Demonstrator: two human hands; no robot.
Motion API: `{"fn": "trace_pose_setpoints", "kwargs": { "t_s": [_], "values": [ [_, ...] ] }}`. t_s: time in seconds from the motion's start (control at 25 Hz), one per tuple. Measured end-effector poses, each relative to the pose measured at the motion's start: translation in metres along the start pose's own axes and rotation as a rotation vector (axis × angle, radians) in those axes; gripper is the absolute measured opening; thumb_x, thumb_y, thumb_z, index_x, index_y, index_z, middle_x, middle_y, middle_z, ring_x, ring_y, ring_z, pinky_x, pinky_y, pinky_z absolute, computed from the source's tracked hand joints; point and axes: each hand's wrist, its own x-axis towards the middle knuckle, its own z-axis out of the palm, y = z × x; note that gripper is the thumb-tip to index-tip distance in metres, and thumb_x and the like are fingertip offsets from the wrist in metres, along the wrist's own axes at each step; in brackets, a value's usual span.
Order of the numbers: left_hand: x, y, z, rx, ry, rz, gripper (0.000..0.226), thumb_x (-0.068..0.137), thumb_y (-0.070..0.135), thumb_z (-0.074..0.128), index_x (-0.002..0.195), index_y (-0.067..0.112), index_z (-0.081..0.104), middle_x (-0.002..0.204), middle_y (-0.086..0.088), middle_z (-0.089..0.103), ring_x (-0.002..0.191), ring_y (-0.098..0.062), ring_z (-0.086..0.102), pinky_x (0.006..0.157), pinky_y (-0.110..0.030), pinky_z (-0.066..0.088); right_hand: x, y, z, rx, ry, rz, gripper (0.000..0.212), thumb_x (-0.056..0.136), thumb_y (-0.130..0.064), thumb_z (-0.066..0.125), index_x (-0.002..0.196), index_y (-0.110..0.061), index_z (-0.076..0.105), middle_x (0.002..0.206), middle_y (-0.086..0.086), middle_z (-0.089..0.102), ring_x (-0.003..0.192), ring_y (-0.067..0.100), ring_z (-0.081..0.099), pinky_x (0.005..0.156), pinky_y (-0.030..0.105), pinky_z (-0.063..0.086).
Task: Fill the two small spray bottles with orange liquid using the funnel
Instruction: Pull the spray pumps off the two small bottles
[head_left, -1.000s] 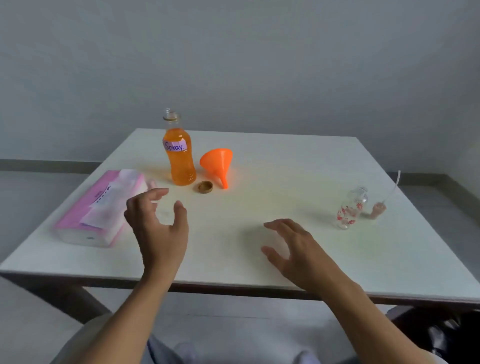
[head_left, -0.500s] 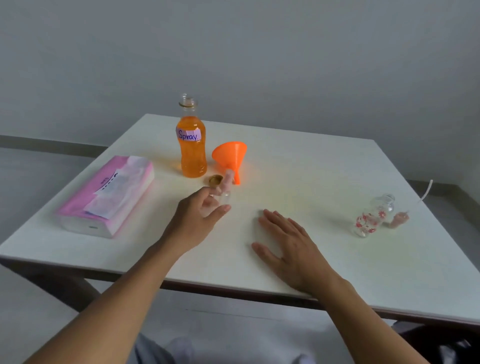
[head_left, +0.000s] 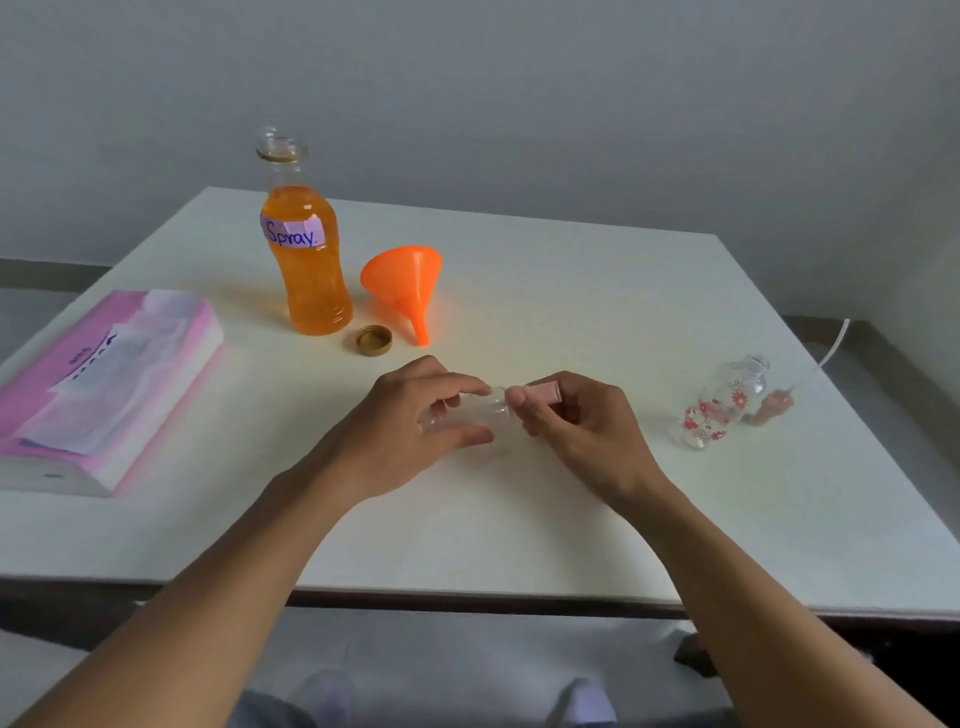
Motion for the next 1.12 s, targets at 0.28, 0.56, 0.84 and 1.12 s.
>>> {"fn": "trace_pose_setpoints", "kwargs": {
  "t_s": [0.28,0.56,0.84,1.12],
  "values": [
    [0.006,0.006,0.009,-0.148,-0.158,-0.009,0.034,0.088,0.042,0.062,0.12,0.032,0.068,0.106,0.02,0.067,0.104,-0.003,0.061,0.082,-0.018,0.048,-0.005,0.009,-0.014,-0.113,-0.006,-0.058,0.007,0.091,-0.021,0.076,0.097,-0.019,0.075,0.081,-0.015,0.076,0.076,0.012,0.071,0.076,0.041,0.059],
    [0.003,0.017,0.011,-0.161,-0.178,-0.008,0.036,0.086,0.043,0.06,0.119,0.032,0.066,0.107,0.019,0.064,0.106,-0.004,0.059,0.087,-0.024,0.049,-0.015,-0.008,-0.036,-0.04,-0.098,-0.001,0.044,0.089,-0.051,0.071,0.123,-0.024,0.066,0.103,-0.003,0.074,0.086,0.016,0.074,0.072,0.032,0.061],
    [0.003,0.015,0.012,-0.111,-0.185,-0.007,0.034,0.087,0.04,0.062,0.12,0.03,0.065,0.108,0.021,0.061,0.107,-0.002,0.057,0.084,-0.019,0.046,-0.011,-0.006,-0.041,-0.101,-0.116,-0.032,0.02,0.091,-0.024,0.075,0.112,-0.023,0.074,0.101,0.0,0.076,0.089,0.015,0.075,0.08,0.039,0.063],
    [0.004,0.017,0.014,-0.04,-0.176,0.012,0.038,0.085,0.049,0.058,0.119,0.035,0.063,0.105,0.019,0.06,0.103,-0.004,0.057,0.08,-0.02,0.047,-0.011,-0.011,-0.036,-0.131,-0.087,0.104,0.042,0.096,-0.053,0.058,0.089,-0.016,0.077,0.076,0.005,0.077,0.061,0.022,0.073,0.058,0.035,0.058]
  ]
}}
